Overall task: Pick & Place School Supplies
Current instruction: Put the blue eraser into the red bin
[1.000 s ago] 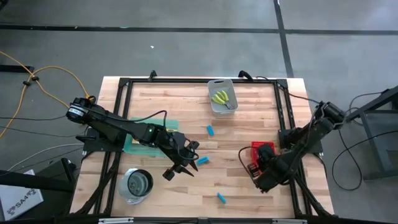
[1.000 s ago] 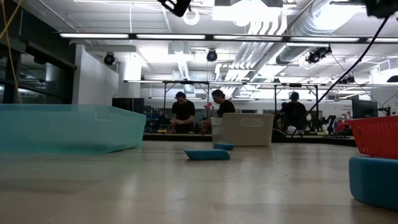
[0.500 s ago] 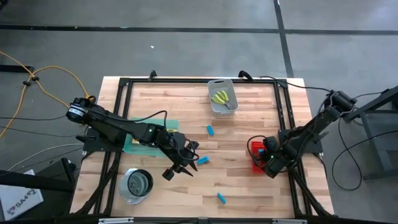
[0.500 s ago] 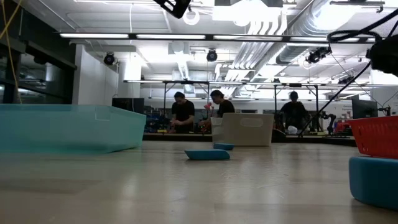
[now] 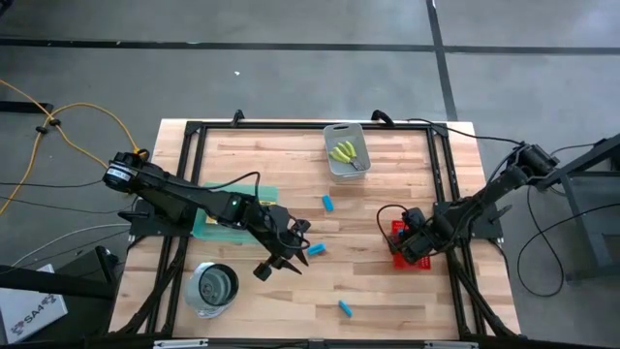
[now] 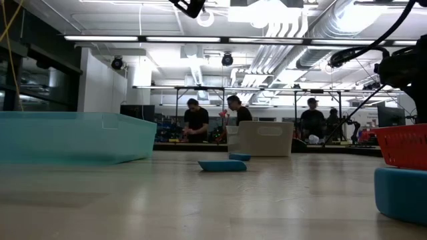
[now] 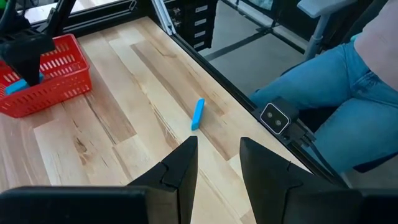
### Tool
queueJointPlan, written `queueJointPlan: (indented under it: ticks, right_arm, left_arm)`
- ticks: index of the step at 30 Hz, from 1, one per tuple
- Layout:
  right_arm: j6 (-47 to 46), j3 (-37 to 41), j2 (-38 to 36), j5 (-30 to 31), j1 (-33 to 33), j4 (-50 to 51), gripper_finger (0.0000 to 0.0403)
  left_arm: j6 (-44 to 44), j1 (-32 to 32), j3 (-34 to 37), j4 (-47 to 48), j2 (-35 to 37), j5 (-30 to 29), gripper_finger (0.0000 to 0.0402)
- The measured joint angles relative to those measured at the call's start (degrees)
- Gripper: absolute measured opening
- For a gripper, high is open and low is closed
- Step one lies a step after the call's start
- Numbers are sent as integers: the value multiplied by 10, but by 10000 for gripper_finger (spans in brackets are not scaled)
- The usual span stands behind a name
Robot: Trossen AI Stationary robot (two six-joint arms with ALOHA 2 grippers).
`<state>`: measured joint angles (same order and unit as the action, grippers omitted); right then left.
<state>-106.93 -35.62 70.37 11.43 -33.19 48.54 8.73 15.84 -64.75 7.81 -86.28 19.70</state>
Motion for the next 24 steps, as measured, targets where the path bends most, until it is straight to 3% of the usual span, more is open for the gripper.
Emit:
queueJointPlan:
  ticks: [13, 24]
  right_arm:
    - [5, 0, 0, 0, 7, 0, 143]
    - [23, 0, -4, -25, 7, -2, 150]
  left_arm:
    - [-9, 0, 0, 0, 0, 0, 115]
    - [-13, 0, 0, -1, 0, 0, 115]
